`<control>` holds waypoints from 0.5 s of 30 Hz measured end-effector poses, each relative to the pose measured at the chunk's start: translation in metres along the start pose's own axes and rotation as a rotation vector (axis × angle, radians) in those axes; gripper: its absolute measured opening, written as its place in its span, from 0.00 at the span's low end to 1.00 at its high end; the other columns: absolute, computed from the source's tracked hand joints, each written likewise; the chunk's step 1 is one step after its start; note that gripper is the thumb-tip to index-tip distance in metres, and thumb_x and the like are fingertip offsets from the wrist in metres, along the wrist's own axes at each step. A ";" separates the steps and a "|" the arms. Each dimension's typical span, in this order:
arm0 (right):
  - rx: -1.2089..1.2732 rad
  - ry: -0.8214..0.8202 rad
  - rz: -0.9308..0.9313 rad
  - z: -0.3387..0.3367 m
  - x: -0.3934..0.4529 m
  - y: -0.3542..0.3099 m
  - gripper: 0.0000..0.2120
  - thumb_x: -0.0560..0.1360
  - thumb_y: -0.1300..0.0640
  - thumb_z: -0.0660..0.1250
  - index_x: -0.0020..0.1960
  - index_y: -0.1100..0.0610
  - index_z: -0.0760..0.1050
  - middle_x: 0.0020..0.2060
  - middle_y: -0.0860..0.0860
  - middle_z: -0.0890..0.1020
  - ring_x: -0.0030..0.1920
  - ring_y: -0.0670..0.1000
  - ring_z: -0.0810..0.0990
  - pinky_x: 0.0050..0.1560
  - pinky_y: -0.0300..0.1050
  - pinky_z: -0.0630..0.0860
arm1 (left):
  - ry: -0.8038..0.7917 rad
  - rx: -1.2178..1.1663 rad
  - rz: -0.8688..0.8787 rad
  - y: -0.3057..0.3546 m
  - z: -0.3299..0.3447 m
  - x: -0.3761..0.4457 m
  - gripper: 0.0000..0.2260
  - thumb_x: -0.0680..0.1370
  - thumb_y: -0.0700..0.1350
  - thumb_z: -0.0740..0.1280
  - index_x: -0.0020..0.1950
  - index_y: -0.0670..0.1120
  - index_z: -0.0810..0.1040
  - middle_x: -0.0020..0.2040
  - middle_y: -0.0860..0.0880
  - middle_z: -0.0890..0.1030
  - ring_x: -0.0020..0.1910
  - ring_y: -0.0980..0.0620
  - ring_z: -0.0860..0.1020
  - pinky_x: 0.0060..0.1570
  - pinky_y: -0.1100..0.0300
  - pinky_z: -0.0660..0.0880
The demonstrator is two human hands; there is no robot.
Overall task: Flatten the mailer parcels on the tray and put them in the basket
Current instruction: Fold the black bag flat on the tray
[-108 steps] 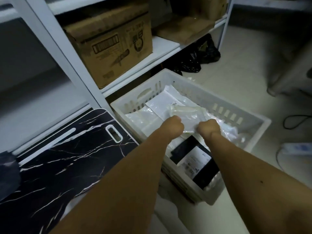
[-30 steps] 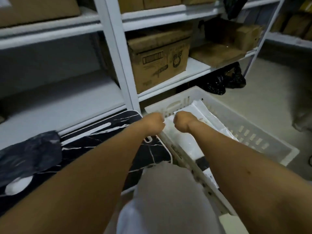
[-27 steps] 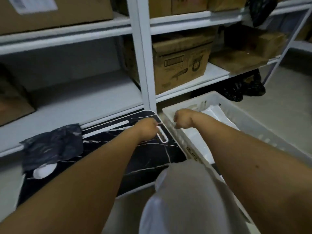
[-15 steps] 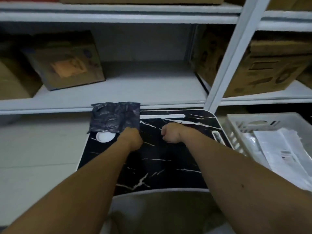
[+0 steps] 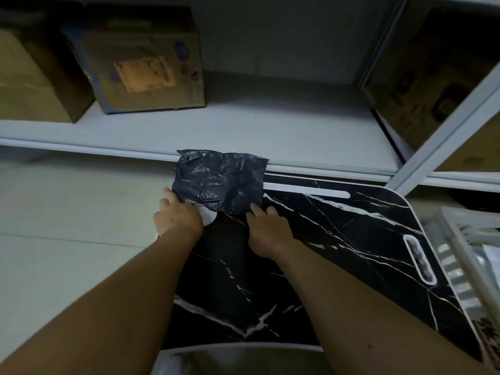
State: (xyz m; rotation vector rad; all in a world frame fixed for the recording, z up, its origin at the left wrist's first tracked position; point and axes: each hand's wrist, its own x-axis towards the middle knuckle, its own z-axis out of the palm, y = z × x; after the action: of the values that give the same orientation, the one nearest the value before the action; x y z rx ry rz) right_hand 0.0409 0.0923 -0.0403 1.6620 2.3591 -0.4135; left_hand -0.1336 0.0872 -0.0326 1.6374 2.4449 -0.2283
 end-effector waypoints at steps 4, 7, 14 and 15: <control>-0.003 0.059 0.025 0.002 0.000 -0.003 0.22 0.77 0.59 0.58 0.71 0.57 0.64 0.73 0.52 0.61 0.66 0.58 0.63 0.60 0.54 0.66 | -0.034 -0.019 0.037 -0.003 0.004 0.004 0.22 0.79 0.43 0.58 0.73 0.44 0.64 0.73 0.44 0.60 0.69 0.44 0.62 0.64 0.52 0.66; 0.018 0.061 0.047 0.003 -0.009 -0.003 0.19 0.77 0.60 0.59 0.68 0.58 0.67 0.69 0.52 0.65 0.64 0.57 0.64 0.60 0.53 0.67 | -0.010 -0.001 0.066 0.001 0.004 -0.006 0.20 0.79 0.42 0.57 0.72 0.43 0.66 0.71 0.45 0.65 0.68 0.45 0.64 0.63 0.52 0.67; 0.186 0.149 0.232 0.009 -0.055 0.014 0.16 0.77 0.64 0.58 0.64 0.64 0.70 0.66 0.57 0.66 0.63 0.58 0.69 0.62 0.51 0.70 | 0.076 0.091 0.292 0.022 -0.004 -0.072 0.16 0.79 0.41 0.57 0.66 0.41 0.73 0.65 0.42 0.71 0.64 0.44 0.68 0.58 0.52 0.71; 0.205 0.172 0.278 0.010 -0.063 0.021 0.16 0.77 0.64 0.58 0.64 0.64 0.70 0.66 0.57 0.66 0.63 0.58 0.69 0.62 0.51 0.70 | 0.083 0.084 0.355 0.026 -0.002 -0.083 0.15 0.79 0.41 0.58 0.64 0.41 0.74 0.63 0.42 0.72 0.63 0.44 0.69 0.57 0.52 0.71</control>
State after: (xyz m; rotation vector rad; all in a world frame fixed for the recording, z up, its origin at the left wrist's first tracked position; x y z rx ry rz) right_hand 0.0815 0.0399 -0.0303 2.1637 2.2128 -0.4897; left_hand -0.0787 0.0228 -0.0115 2.1176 2.1733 -0.2145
